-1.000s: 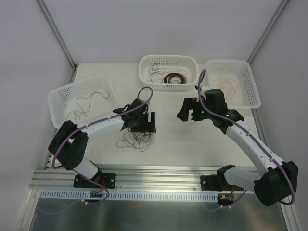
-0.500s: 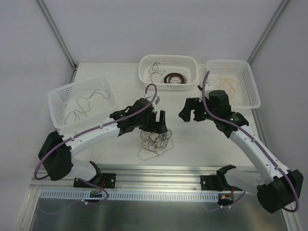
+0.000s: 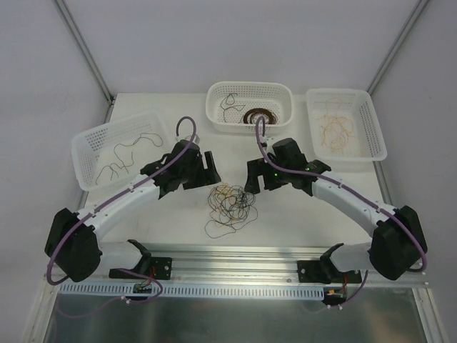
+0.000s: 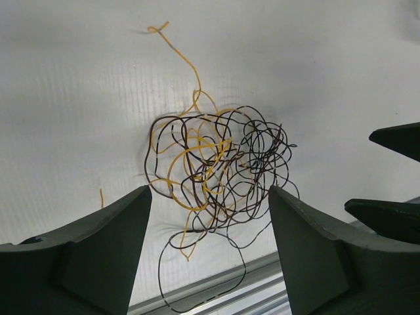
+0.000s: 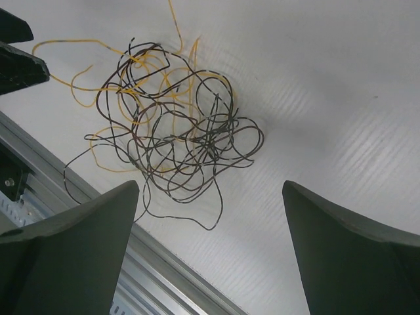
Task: Untangle the cables
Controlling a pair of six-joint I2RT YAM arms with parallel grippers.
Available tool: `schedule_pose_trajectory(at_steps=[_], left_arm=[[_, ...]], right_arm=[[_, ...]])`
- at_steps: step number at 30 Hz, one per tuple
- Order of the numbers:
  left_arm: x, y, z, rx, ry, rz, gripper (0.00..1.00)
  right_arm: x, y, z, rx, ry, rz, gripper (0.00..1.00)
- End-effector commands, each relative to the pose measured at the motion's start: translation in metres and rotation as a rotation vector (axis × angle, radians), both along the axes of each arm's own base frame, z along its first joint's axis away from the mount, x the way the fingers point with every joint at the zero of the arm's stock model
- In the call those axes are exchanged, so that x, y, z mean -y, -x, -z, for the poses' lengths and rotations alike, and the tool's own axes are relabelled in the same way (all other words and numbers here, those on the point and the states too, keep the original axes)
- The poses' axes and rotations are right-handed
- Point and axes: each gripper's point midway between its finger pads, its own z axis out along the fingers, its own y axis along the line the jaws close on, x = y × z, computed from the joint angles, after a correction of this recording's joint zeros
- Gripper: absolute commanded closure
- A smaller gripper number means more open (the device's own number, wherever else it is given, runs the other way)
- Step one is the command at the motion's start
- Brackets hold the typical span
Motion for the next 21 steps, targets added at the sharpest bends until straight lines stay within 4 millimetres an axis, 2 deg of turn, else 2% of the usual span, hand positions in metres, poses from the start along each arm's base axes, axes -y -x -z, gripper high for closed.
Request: schedule_pose_trajectory(at_steps=[1, 4, 7, 9, 11, 14, 15, 18, 19, 21], left_arm=[[0.010, 0.008, 0.013, -0.086, 0.028, 0.016, 0.28], [0.012, 0.004, 0.024, -0.121, 0.011, 0.009, 0.32], [0.014, 0.001, 0.034, -0.143, -0.010, 0.008, 0.44], [0.013, 0.000, 0.036, -0.149, -0.018, 0.005, 0.56], [0.014, 0.000, 0.040, -0.155, -0.026, 0.006, 0.63], [0.013, -0.001, 0.037, -0.146, -0.025, 0.007, 0.86], [0.012, -0.001, 0.036, -0.138, -0.027, 0.005, 0.98], [0.006, -0.002, 0.024, -0.090, -0.026, -0.001, 1.00], [0.003, -0.001, 0.014, -0.060, -0.015, 0.005, 1.00], [-0.009, -0.005, 0.005, -0.016, -0.040, -0.033, 1.00]], right_arm=[[-0.031, -0.008, -0.014, 0.045, -0.038, -0.071, 0.04], [-0.047, -0.006, 0.002, 0.021, -0.024, -0.108, 0.04], [-0.063, -0.004, 0.017, -0.014, -0.023, -0.136, 0.04], [-0.069, -0.004, 0.025, -0.026, -0.008, -0.145, 0.04], [-0.078, -0.001, 0.042, -0.056, 0.016, -0.164, 0.04], [-0.082, 0.001, 0.064, -0.075, 0.081, -0.169, 0.05], [-0.081, 0.002, 0.070, -0.081, 0.103, -0.169, 0.06], [-0.072, 0.004, 0.089, -0.105, 0.171, -0.145, 0.11], [-0.067, 0.001, 0.092, -0.097, 0.197, -0.129, 0.16], [-0.058, 0.001, 0.098, -0.093, 0.235, -0.112, 0.25]])
